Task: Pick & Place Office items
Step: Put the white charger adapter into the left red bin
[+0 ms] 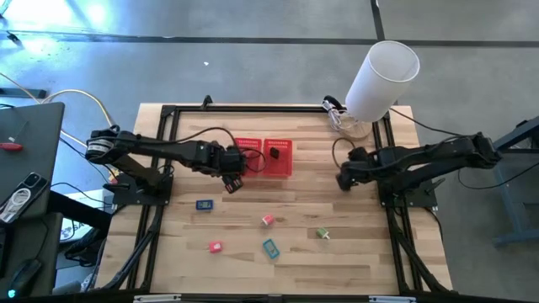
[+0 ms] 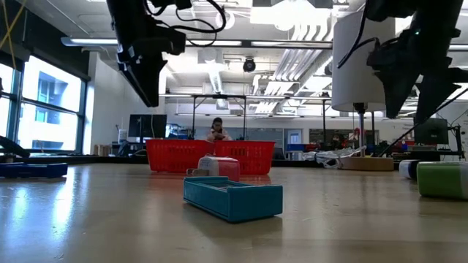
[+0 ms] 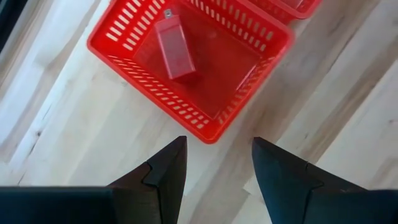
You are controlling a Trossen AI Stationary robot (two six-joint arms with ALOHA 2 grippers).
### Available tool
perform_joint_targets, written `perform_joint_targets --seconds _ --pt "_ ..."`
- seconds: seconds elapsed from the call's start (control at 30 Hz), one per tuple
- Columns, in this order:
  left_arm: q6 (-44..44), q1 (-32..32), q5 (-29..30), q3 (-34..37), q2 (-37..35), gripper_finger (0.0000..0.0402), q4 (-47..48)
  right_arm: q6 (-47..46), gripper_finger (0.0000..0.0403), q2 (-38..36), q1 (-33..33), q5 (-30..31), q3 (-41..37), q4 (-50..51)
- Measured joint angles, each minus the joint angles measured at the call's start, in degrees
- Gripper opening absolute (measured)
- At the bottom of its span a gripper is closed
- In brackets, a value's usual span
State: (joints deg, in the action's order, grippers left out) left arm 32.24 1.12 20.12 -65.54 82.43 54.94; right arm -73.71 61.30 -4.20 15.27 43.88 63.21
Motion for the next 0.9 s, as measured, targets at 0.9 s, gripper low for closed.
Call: perform_joint_targets --seconds 0.9 --pt "0.8 13.4 5.7 0.1 0.0 0.0172 -3.4 -9.9 0.0334 21.2 1.3 -4.9 0.0 -4.1"
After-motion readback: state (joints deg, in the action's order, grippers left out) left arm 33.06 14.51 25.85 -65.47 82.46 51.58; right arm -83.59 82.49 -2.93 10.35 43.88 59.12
